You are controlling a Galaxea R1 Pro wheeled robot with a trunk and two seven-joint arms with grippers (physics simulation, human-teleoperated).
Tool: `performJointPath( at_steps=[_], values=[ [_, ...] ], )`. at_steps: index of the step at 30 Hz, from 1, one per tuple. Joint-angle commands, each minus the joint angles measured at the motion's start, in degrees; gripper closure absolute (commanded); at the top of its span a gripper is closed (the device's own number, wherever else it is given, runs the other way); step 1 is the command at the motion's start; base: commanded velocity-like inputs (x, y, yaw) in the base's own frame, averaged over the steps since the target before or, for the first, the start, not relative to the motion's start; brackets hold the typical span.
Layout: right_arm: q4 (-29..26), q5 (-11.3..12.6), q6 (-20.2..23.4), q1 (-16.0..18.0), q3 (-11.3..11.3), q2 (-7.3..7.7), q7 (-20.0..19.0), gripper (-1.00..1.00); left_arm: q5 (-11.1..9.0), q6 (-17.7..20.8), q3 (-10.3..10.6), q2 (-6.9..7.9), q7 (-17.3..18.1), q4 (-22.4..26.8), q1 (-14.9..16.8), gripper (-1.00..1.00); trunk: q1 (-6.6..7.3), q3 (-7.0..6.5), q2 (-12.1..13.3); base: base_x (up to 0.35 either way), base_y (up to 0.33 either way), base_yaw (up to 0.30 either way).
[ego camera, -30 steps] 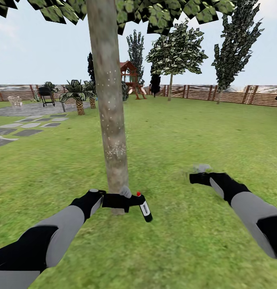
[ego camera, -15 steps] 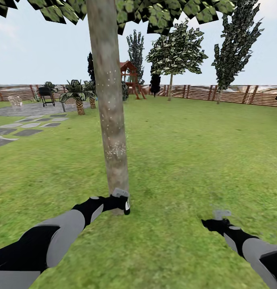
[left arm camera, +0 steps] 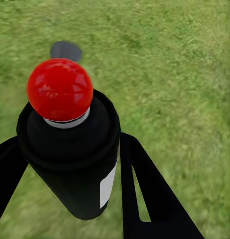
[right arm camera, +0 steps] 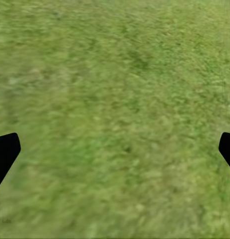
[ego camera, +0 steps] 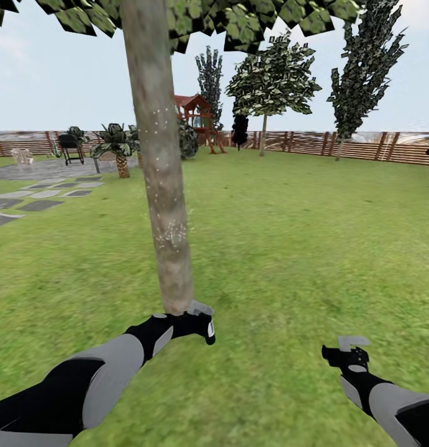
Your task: In the garden, pick up the pesticide atomizer on the floor and spray pesticide onto both trees until each tree trunk is fully covered.
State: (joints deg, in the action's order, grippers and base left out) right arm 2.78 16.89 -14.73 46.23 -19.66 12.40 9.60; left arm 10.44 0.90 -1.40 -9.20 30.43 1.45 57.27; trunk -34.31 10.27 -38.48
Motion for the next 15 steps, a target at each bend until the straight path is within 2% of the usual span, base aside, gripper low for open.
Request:
performJointPath(
  at_steps=[1,6,15],
  values=[
    [0.2,0.5,-0.3,0.1,-0.5,-0.27,0.0,-1.0,0.5,0.1,-0.2,-0.06,0.1,0.1,0.1,1.0,-0.04,0.09,-0.1,0.225,-0.271,0.0],
    [0.2,0.5,-0.3,-0.2,-0.5,-1.41,0.0,-1.0,0.5,0.1,-0.2,-0.12,0.2,0.1,0.1,1.0,-0.04,0.09,-0.1,0.259,-0.255,0.0],
    [0.2,0.5,-0.3,-0.6,-0.5,-1.68,-0.2,-1.0,0.5,0.1,-0.2,-0.21,0.1,0.0,0.0,1.0,-0.04,0.09,-0.1,0.257,-0.253,-0.01]
  ],
)
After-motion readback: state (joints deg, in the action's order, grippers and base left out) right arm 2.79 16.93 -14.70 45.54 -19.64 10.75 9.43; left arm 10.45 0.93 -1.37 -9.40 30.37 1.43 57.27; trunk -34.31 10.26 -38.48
